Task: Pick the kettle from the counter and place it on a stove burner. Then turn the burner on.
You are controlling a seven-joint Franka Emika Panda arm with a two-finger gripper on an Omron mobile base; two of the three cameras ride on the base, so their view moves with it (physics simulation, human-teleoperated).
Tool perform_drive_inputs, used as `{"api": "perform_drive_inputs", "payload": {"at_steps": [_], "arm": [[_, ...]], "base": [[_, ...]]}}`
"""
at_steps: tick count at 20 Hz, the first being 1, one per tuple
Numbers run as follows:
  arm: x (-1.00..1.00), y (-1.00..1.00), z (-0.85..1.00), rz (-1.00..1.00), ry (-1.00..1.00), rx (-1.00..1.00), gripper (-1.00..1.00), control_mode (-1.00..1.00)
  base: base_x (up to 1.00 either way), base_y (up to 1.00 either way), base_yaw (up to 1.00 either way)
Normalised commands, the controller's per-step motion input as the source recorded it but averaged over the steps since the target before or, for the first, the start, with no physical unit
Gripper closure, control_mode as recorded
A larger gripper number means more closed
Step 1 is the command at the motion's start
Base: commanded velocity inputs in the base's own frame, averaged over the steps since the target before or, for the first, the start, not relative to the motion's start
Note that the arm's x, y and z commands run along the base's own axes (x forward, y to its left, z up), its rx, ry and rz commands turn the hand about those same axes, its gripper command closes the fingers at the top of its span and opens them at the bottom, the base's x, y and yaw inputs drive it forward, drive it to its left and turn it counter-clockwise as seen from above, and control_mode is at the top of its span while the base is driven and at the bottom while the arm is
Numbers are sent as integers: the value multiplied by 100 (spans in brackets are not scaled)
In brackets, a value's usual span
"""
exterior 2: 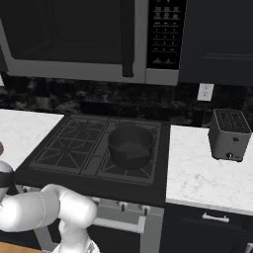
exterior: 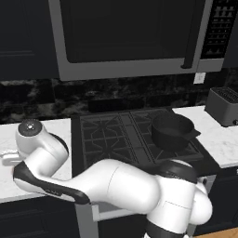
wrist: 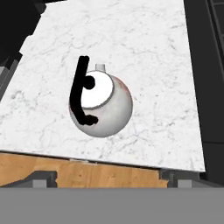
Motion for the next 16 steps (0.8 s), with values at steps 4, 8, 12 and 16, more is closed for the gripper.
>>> {"api": "perform_drive_inputs", "payload": {"at_steps": [4,8,12,16], "arm": [[11,20,-6,0,9,0,-100,-100],[15,15,-17,0,7,0,-100,-100],[20,10,-16,0,4,0,-100,-100],[31,20,-9,0,4,0,-100,-100]], "base": [[0,0,0],[0,0,0],[0,0,0],[0,0,0]]}}
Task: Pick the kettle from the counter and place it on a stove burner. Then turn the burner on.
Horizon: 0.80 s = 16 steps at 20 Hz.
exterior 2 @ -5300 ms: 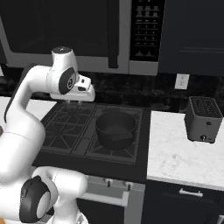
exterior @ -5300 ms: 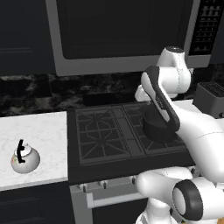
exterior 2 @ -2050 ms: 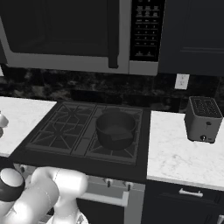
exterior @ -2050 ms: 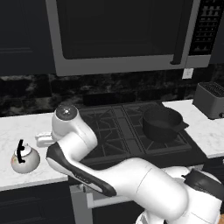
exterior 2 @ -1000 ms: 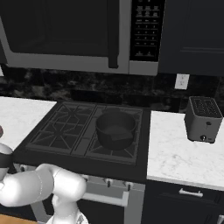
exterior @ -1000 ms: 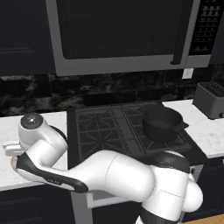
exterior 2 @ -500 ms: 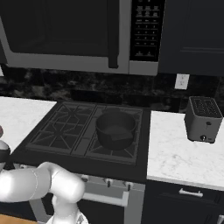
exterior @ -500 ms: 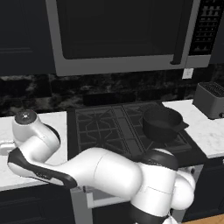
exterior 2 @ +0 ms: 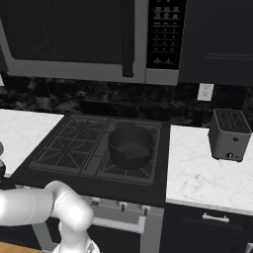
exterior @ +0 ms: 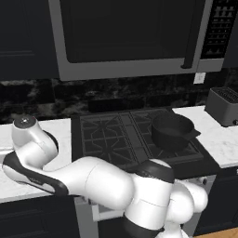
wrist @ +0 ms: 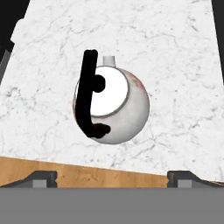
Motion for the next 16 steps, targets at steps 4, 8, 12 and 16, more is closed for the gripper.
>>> {"api": "perform_drive_inputs", "payload": {"at_steps": [4,8,12,16], "arm": [[36,31,-14,0,5,0,-100,-100],[36,32,-15,-1,4,0,-100,-100],[26,24,-14,-2,2,0,-100,-100],[14,10,-16,-2,0,-1,-100,-100]], "base": [[0,0,0],[0,0,0],[0,0,0],[0,0,0]]}}
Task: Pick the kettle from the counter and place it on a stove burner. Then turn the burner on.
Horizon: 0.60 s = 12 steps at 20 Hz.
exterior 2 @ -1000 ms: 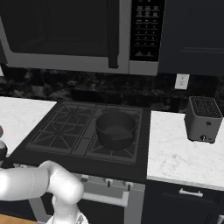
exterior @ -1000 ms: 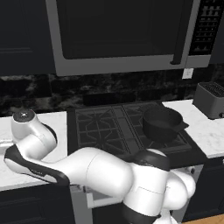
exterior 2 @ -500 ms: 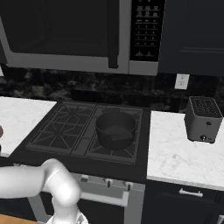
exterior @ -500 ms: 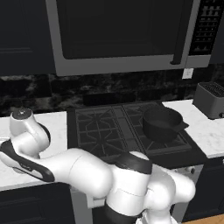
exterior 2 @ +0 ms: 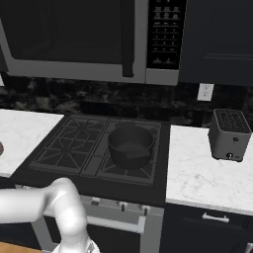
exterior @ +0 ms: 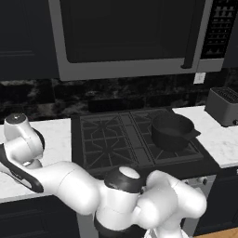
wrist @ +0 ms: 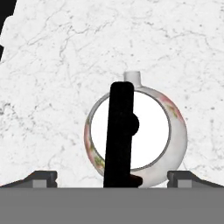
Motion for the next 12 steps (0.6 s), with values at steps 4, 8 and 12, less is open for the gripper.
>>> {"api": "perform_drive_inputs", "payload": {"at_steps": [4,8,12], "arm": [[0,0,-20,-3,0,0,-100,-100],[0,0,-22,-3,0,0,-100,-100],[-1,-8,2,-4,0,0,100,-100]], "base": [[0,0,0],[0,0,0],[0,0,0]]}}
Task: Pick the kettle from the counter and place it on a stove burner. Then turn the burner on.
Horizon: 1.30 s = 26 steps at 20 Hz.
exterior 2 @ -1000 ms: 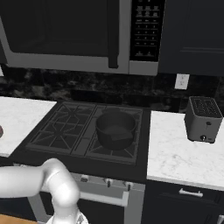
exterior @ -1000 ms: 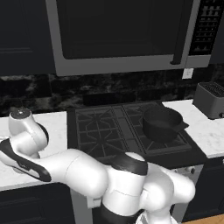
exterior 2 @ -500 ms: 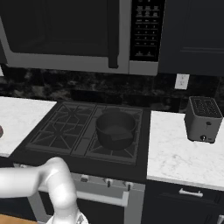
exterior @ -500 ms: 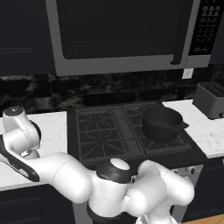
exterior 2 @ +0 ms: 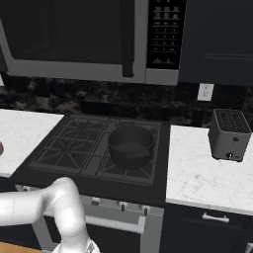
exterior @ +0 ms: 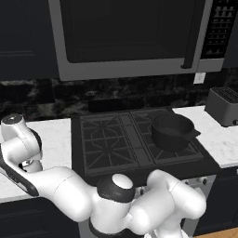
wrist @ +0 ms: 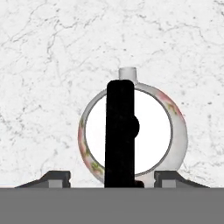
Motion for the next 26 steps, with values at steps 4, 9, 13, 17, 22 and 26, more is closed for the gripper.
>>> {"api": "perform_drive_inputs", "payload": {"at_steps": [4,9,13,17,22,26], "arm": [[0,-3,0,-3,0,0,100,-100],[4,0,0,0,0,0,100,-100],[-22,-13,28,-3,-2,0,100,-100],[-40,-32,58,-6,-6,0,100,-100],[-28,-54,46,-10,-3,0,100,-100],[-9,-72,28,-14,-5,0,100,-100]], "base": [[0,0,0],[0,0,0],[0,0,0],[0,0,0],[0,0,0],[0,0,0]]}}
